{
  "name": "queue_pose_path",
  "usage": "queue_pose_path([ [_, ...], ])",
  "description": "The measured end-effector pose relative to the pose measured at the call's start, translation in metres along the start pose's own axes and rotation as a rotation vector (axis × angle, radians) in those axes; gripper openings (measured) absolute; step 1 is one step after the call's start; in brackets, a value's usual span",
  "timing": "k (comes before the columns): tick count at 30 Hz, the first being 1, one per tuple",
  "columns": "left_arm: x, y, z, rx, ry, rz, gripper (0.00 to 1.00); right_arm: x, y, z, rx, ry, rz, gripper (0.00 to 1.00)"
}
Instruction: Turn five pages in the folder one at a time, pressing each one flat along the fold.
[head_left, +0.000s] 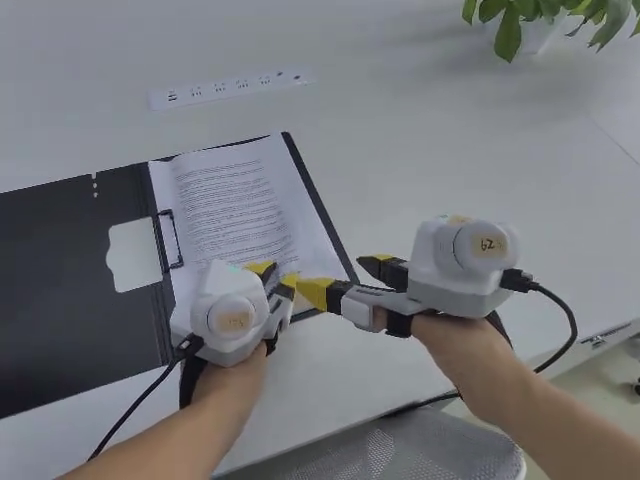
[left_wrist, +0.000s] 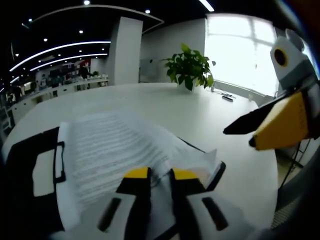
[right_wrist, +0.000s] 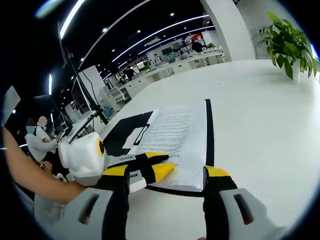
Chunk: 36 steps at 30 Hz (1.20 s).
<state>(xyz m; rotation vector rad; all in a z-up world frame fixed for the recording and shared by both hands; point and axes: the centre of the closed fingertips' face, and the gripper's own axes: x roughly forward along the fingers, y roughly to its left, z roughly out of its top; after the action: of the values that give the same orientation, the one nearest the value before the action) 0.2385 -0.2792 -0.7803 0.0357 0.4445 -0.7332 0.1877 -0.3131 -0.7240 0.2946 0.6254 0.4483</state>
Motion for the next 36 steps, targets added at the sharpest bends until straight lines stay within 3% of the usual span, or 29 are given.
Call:
queue_pose_path([
  [7, 0.0, 0.0, 0.001, -0.002, -0.001, -0.003, 0.11, 0.013, -0.011, -0.008, 0.111, 0.029, -0.032, 0.48],
  [14, -0.001, -0.001, 0.001, -0.001, -0.002, -0.002, 0.11, 0.019, -0.019, -0.015, 0.208, 0.055, -0.07, 0.31],
  [17, -0.001, -0.001, 0.001, 0.0, -0.003, -0.002, 0.11, 0.023, -0.022, -0.018, 0.235, 0.072, -0.082, 0.3],
  [22, -0.001, -0.001, 0.001, -0.002, -0.003, -0.003, 0.11, 0.026, -0.026, -0.019, 0.247, 0.077, -0.102, 0.21],
  [28, -0.001, -0.001, 0.001, -0.003, -0.001, -0.006, 0.11, 0.025, -0.037, -0.021, 0.254, 0.086, -0.157, 0.02],
  [36, -0.001, 0.0, 0.002, -0.023, 0.002, -0.012, 0.1, 0.023, -0.039, -0.022, 0.267, 0.077, -0.182, 0.0],
])
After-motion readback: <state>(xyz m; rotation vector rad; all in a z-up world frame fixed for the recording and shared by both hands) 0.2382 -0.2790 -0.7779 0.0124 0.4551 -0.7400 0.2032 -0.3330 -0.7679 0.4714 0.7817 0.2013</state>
